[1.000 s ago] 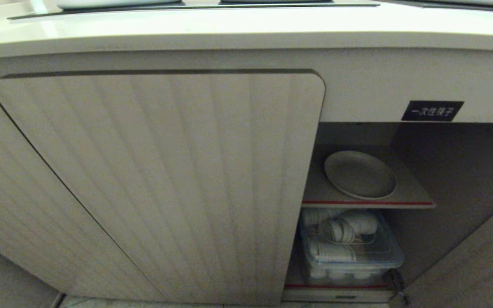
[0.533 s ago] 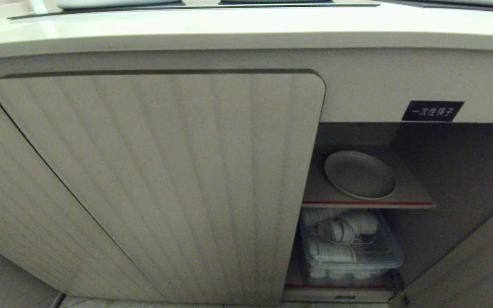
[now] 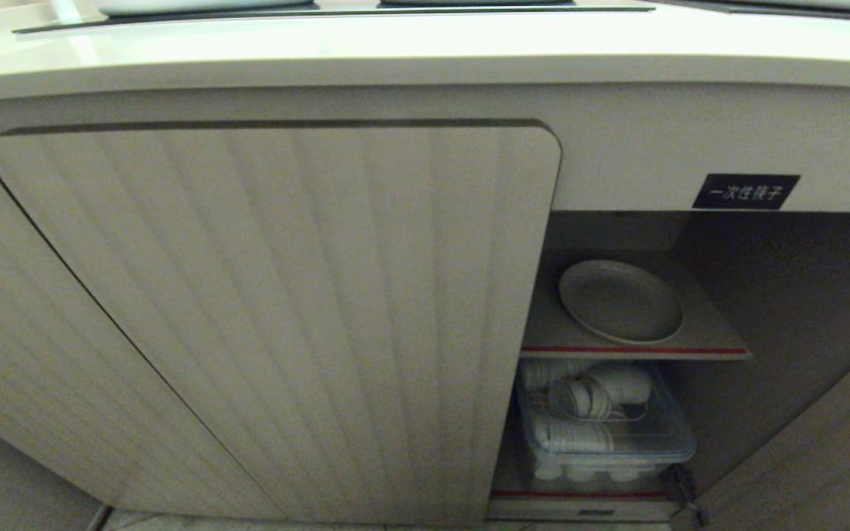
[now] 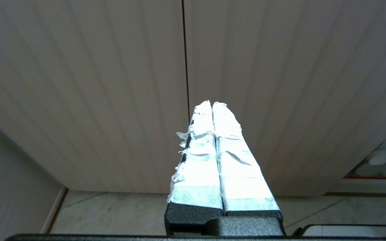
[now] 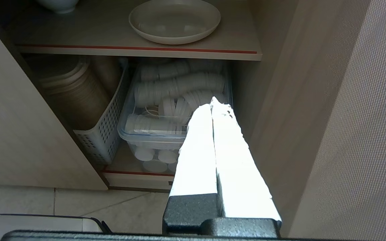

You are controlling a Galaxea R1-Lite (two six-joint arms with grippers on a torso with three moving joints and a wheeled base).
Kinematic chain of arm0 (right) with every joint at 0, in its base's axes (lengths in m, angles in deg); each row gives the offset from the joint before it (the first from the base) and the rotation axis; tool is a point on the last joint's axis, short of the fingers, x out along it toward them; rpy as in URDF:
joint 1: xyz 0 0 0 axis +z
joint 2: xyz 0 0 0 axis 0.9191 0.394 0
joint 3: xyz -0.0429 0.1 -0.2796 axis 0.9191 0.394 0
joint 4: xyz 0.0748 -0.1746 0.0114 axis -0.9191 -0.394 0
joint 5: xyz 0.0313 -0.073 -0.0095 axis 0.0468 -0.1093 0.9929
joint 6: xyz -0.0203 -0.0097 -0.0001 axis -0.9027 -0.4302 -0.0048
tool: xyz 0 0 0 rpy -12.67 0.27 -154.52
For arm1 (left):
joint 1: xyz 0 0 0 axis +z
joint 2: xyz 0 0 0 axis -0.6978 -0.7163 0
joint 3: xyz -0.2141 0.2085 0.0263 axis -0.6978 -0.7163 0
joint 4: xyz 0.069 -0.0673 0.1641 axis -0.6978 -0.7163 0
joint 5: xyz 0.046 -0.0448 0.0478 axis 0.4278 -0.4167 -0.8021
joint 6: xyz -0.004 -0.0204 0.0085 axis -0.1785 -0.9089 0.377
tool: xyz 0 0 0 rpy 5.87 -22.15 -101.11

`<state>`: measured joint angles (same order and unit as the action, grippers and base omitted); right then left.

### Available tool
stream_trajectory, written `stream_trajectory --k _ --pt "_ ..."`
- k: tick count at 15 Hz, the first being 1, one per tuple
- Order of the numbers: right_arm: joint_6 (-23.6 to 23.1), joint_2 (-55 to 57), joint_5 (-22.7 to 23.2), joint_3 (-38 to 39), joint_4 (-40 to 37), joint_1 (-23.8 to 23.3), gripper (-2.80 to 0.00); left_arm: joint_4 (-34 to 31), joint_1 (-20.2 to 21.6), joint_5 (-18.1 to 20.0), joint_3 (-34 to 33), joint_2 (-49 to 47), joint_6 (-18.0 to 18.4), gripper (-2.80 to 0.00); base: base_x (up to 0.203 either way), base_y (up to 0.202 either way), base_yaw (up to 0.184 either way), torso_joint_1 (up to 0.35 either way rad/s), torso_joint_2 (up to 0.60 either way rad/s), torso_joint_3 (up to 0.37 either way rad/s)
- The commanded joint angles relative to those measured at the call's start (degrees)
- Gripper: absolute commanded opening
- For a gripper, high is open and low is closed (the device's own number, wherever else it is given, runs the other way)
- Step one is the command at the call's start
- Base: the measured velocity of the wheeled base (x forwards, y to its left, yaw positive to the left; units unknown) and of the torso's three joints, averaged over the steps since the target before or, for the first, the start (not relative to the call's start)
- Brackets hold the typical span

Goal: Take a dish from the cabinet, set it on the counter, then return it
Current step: Take the plate from the cabinet

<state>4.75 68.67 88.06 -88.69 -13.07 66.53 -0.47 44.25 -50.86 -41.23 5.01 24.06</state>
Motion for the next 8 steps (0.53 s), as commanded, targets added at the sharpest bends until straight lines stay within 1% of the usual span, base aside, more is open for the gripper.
stream_trajectory --k 1,8 --pt "0.0 0.1 0.0 0.0 0.0 0.0 -2.8 0.0 0.0 0.0 0.0 0.0 0.0 -2.8 0.0 0.0 0.0 0.0 0.0 0.0" --pt "-1.3 0.1 0.0 -0.1 -0.1 0.0 -2.8 0.0 0.0 0.0 0.0 0.0 0.0 -2.8 0.0 0.0 0.0 0.0 0.0 0.0"
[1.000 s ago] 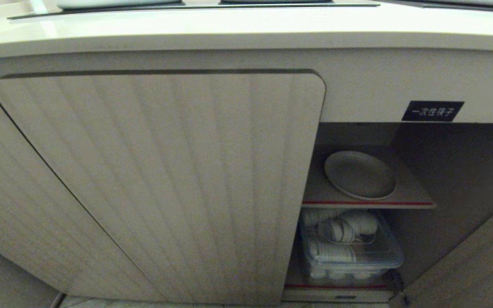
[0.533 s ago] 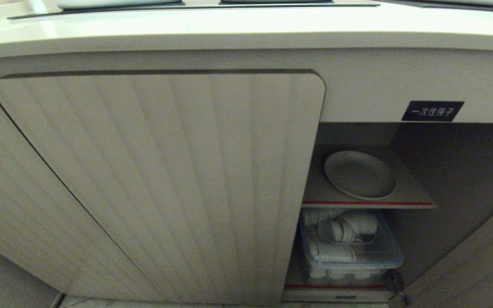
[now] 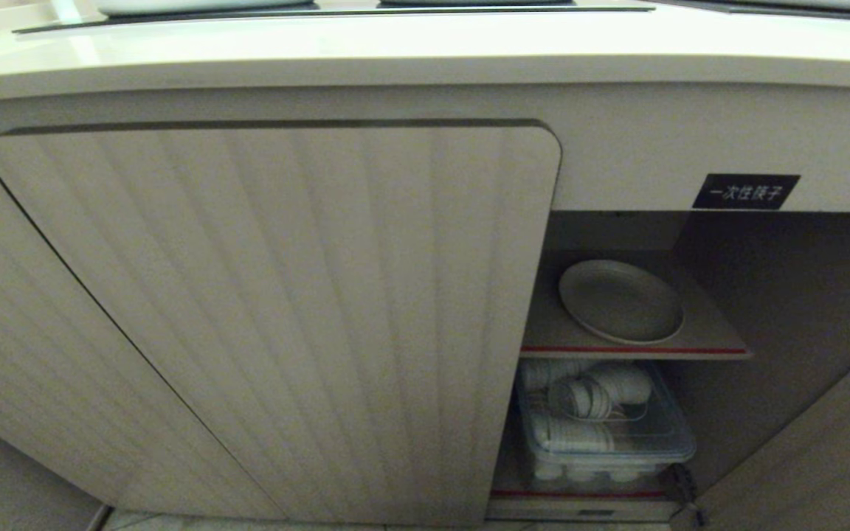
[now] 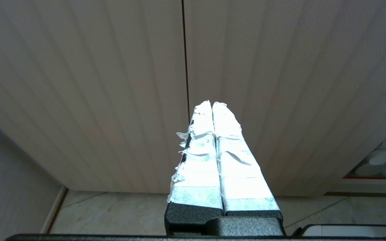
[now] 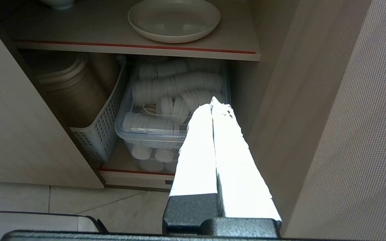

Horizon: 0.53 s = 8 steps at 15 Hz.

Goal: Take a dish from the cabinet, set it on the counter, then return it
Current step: Take the plate from the cabinet

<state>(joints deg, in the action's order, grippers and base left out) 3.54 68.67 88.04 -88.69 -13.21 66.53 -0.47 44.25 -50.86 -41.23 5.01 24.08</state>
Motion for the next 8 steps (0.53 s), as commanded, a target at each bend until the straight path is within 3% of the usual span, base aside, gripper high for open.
stream_trajectory --k 1,5,8 --pt "-0.1 0.1 0.0 0.0 0.0 0.0 -2.8 0.0 0.0 0.0 0.0 0.0 0.0 -2.8 0.0 0.0 0.0 0.0 0.0 0.0" --pt "-0.4 5.3 0.0 -0.2 1.4 0.0 -2.8 0.0 0.0 0.0 0.0 0.0 0.0 -2.8 0.0 0.0 0.0 0.0 0.0 0.0" --pt "-0.4 14.1 0.8 -0.4 7.5 0.0 -2.8 0.0 0.0 0.0 0.0 0.0 0.0 -2.8 0.0 0.0 0.0 0.0 0.0 0.0"
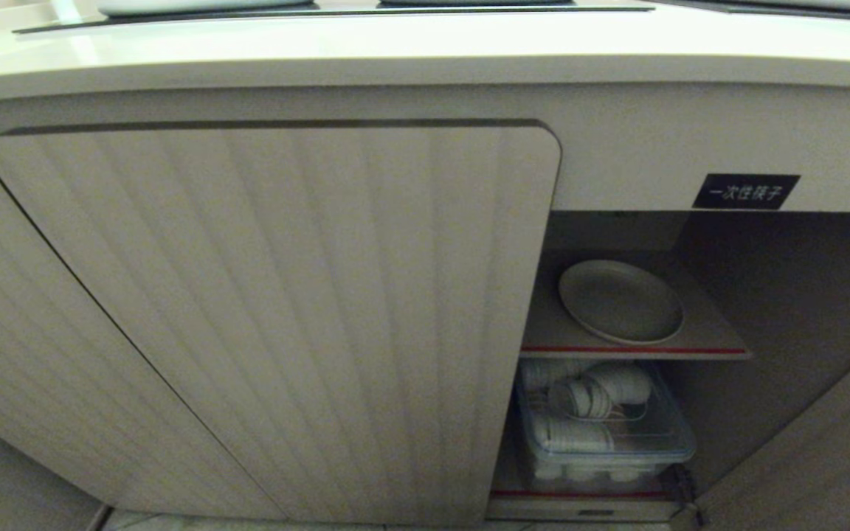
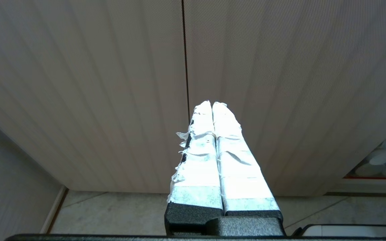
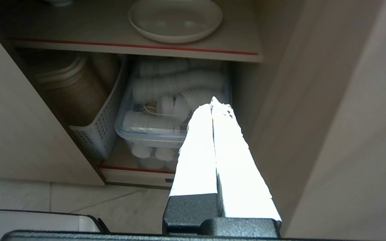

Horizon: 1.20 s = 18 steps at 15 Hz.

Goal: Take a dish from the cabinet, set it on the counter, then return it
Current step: Take the plate from the cabinet

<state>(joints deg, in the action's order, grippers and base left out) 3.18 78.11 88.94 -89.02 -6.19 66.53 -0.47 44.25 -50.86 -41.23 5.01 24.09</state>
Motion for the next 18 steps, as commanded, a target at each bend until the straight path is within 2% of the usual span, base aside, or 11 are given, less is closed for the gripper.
stream_trajectory --k 1,6,11,18 --pt "-0.1 8.1 0.9 -0.3 2.7 0.0 -2.8 0.0 0.0 0.0 0.0 0.0 0.0 -2.8 0.0 0.0 0.0 0.0 0.0 0.0" --pt "-1.2 21.3 5.5 -4.1 7.5 -0.1 -2.8 0.0 0.0 0.0 0.0 0.0 0.0 -2.8 0.0 0.0 0.0 0.0 0.0 0.0" --pt "-1.2 36.1 6.1 -5.6 15.7 0.2 -2.8 0.0 0.0 0.0 0.0 0.0 0.0 -2.8 0.0 0.0 0.0 0.0 0.0 0.0" --pt "-0.7 56.4 6.0 -6.1 33.5 5.4 -2.8 0.0 0.0 0.0 0.0 0.0 0.0 -2.8 0.0 0.0 0.0 0.0 0.0 0.0"
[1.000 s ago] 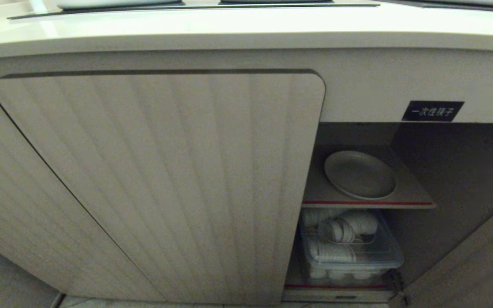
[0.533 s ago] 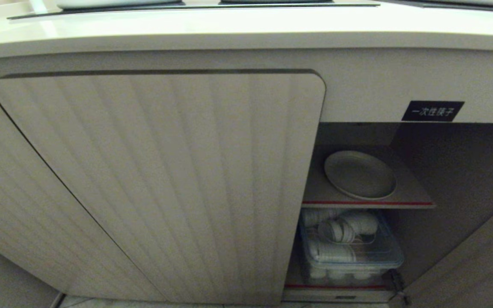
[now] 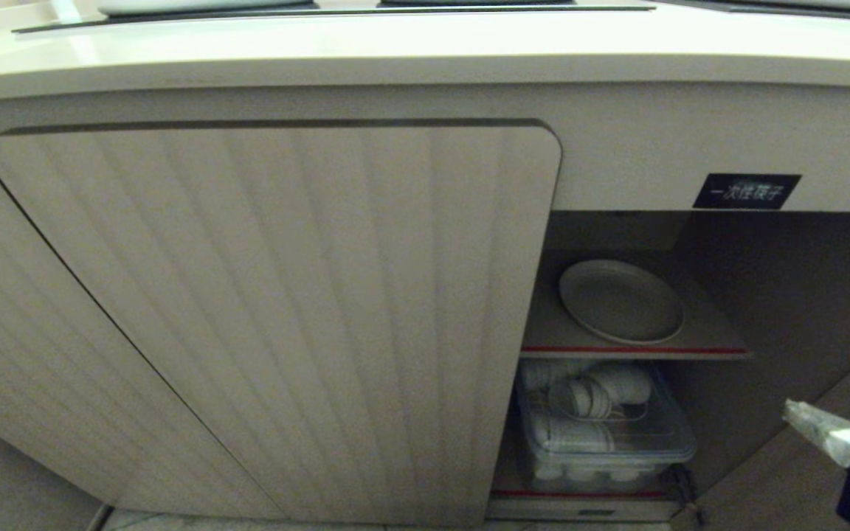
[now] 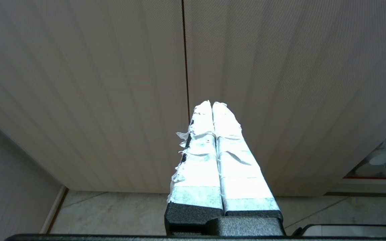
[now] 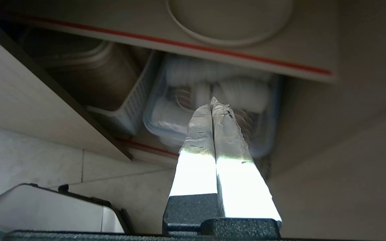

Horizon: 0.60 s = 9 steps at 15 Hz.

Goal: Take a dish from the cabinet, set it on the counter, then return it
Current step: Take the plate from the cabinet

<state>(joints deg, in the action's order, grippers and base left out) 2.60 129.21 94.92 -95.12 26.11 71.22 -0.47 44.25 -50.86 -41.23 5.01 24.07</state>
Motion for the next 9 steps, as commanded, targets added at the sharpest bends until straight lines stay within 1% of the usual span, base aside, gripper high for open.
stream_trajectory --k 1,7,8,9 --pt "0.3 7.1 0.0 0.0 2.9 1.0 -2.8 0.0 0.0 0.0 0.0 0.0 0.0 -2.8 0.0 0.0 0.0 0.0 0.0 0.0" --pt "1.3 16.2 -0.4 -1.3 11.4 1.2 -2.8 0.0 0.0 0.0 0.0 0.0 0.0 -2.8 0.0 0.0 0.0 0.0 0.0 0.0" --pt "1.5 18.8 -1.0 -2.4 13.7 1.1 -2.8 0.0 0.0 0.0 0.0 0.0 0.0 -2.8 0.0 0.0 0.0 0.0 0.0 0.0" --pt "1.5 21.3 -2.7 -3.5 15.5 1.1 -2.8 0.0 0.0 0.0 0.0 0.0 0.0 -2.8 0.0 0.0 0.0 0.0 0.0 0.0"
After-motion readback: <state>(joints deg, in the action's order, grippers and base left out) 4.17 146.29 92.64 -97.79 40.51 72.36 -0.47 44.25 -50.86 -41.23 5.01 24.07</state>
